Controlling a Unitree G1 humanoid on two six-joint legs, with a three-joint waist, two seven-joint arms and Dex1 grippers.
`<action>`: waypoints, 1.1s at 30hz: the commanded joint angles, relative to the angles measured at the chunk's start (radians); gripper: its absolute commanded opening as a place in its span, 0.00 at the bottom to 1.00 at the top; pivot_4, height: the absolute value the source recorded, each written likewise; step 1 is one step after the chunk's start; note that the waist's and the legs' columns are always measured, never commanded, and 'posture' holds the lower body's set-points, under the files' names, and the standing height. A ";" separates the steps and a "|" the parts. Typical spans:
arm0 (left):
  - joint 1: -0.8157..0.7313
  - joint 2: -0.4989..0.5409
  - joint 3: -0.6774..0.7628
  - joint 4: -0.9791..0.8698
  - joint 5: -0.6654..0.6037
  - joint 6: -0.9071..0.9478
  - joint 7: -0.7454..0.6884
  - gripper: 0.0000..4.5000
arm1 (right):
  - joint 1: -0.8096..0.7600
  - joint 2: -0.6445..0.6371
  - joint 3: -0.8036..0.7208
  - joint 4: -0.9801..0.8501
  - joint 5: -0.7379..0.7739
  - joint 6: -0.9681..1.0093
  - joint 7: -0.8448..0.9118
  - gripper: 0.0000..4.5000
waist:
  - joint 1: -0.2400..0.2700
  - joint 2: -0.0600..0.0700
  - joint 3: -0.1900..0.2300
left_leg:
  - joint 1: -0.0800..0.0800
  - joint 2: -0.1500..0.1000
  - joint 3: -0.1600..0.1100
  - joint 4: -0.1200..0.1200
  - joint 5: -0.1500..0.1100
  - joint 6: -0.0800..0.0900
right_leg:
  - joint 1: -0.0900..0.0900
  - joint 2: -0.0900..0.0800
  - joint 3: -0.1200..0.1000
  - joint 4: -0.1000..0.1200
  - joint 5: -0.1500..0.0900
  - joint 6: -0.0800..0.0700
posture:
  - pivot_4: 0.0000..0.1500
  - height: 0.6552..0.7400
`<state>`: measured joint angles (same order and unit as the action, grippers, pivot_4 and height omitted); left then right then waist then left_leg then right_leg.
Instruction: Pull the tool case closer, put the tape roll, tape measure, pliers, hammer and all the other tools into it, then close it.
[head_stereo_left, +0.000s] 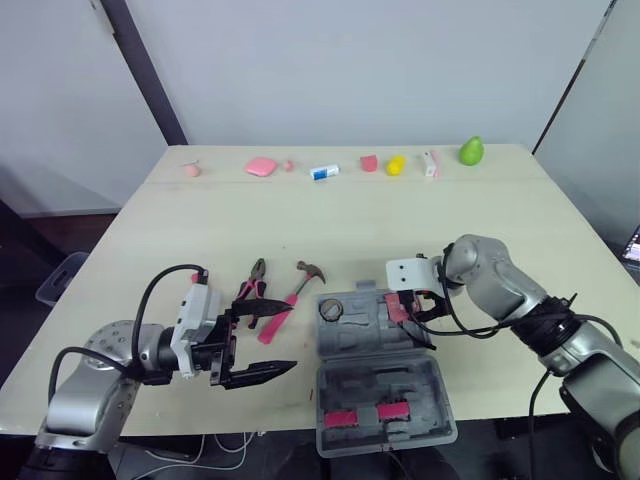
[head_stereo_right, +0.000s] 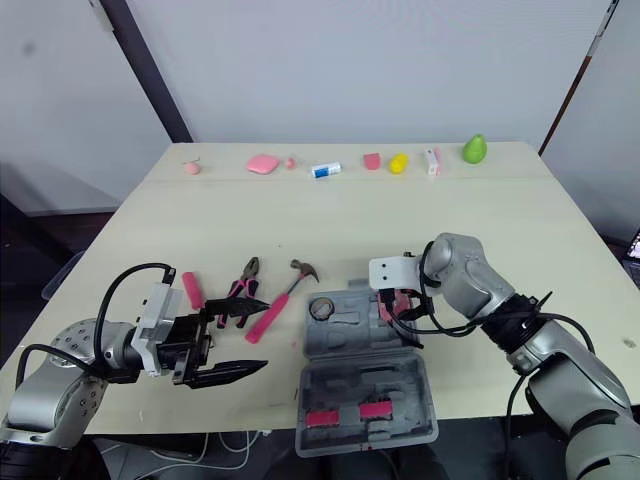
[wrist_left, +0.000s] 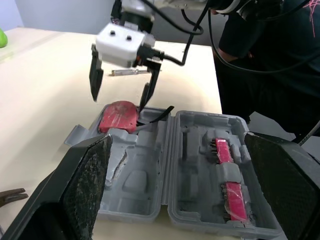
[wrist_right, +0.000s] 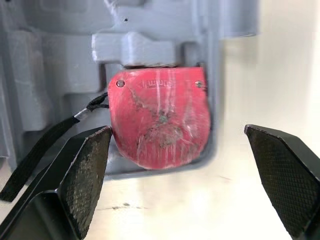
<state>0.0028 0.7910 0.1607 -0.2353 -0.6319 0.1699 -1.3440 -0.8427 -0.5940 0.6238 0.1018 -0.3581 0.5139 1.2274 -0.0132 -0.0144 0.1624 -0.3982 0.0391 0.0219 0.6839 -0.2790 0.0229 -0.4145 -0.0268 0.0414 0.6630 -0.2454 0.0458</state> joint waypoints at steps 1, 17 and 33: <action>-0.002 0.000 0.017 -0.038 -0.018 -0.001 0.000 1.00 | 0.034 -0.031 -0.102 -0.105 0.054 0.036 -0.001 0.99 | 0.000 0.000 0.000 | 0.000 0.000 0.000 0.000 0.000 0.000 | 0.000 0.000 0.000 0.000 0.000 0.000 | 1.00 1.00; -0.015 -0.011 0.012 -0.015 -0.009 -0.009 -0.006 1.00 | 0.342 0.138 -0.457 -0.080 0.383 -0.173 -0.273 0.51 | -0.002 0.000 0.000 | 0.000 0.000 0.000 0.000 0.000 0.000 | 0.000 0.000 0.000 0.000 0.000 0.000 | 1.00 1.00; -0.018 -0.010 0.020 0.005 -0.001 -0.024 -0.008 1.00 | 0.458 0.241 -0.486 0.346 0.437 -0.550 -0.342 0.51 | -0.003 0.000 0.000 | 0.001 0.000 0.001 0.000 0.000 0.000 | 0.001 0.001 0.001 0.000 0.000 0.000 | 1.00 1.00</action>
<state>-0.0094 0.7776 0.1572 -0.2234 -0.6300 0.1611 -1.3487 -0.3976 -0.3404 0.1365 0.4039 0.0985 -0.0193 0.8862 -0.0164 -0.0148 0.1622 -0.3961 0.0392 0.0226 0.6838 -0.2790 0.0230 -0.4127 -0.0263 0.0429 0.6630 -0.2453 0.0460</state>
